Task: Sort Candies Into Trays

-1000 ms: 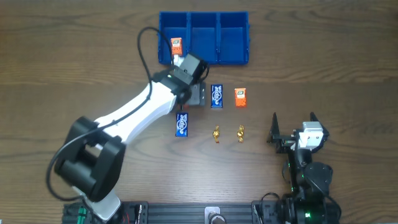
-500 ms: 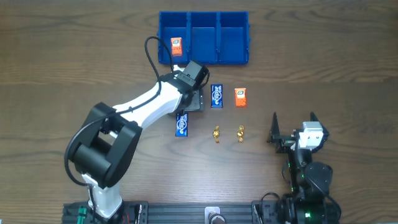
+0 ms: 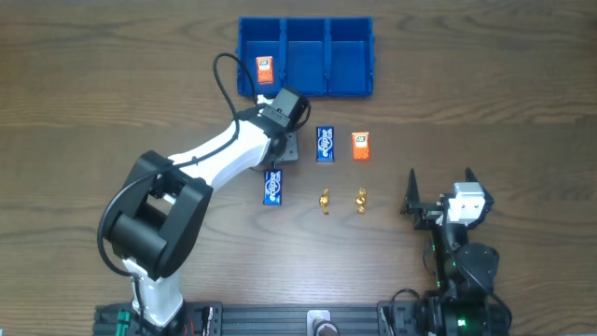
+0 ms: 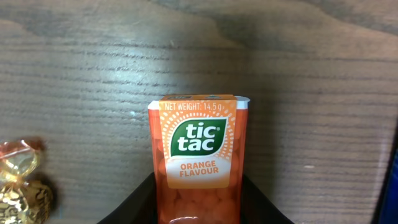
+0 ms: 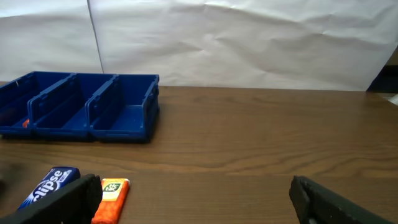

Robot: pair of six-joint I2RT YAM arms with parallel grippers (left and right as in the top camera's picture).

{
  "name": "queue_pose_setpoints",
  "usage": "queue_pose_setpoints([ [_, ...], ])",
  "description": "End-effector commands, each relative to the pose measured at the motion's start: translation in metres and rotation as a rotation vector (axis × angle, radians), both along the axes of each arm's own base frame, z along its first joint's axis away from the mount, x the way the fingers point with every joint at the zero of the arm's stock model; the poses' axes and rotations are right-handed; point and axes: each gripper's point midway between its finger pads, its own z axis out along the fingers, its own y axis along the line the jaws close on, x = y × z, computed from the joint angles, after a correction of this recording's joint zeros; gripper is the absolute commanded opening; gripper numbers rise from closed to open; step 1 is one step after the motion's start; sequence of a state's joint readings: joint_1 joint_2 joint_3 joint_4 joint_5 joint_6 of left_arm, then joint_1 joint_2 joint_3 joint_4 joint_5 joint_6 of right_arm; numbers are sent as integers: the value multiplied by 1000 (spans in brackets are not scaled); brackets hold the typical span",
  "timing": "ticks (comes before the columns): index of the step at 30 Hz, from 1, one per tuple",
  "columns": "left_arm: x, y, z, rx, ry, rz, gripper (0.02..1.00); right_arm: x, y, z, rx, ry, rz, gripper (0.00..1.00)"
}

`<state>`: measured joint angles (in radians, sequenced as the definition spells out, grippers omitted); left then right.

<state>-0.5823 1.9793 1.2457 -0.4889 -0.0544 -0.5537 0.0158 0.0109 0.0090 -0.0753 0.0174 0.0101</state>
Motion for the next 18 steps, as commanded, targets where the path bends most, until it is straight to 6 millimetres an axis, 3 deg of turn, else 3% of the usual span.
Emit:
queue_pose_setpoints([
  [1, 25, -3, 46, -52, -145, 33, 334, 0, -1, -1, -11, 2, -1, 998],
  [6, 70, 23, 175, -99, -452, 43, 340, 0, -1, -1, -11, 2, -1, 998],
  [9, 106, 42, 219, -73, -519, 41, 347, 0, -1, -1, -11, 2, -1, 998],
  [11, 125, 46, 225, -44, -485, 25, 347, 0, -1, -1, -11, 2, -1, 998],
  [13, 142, 45, 218, -14, -419, 15, 347, 0, -1, -1, -11, 2, -1, 998],
  [18, 167, 36, 184, -18, -289, -1, 349, 0, -1, -1, -11, 2, -1, 998],
])
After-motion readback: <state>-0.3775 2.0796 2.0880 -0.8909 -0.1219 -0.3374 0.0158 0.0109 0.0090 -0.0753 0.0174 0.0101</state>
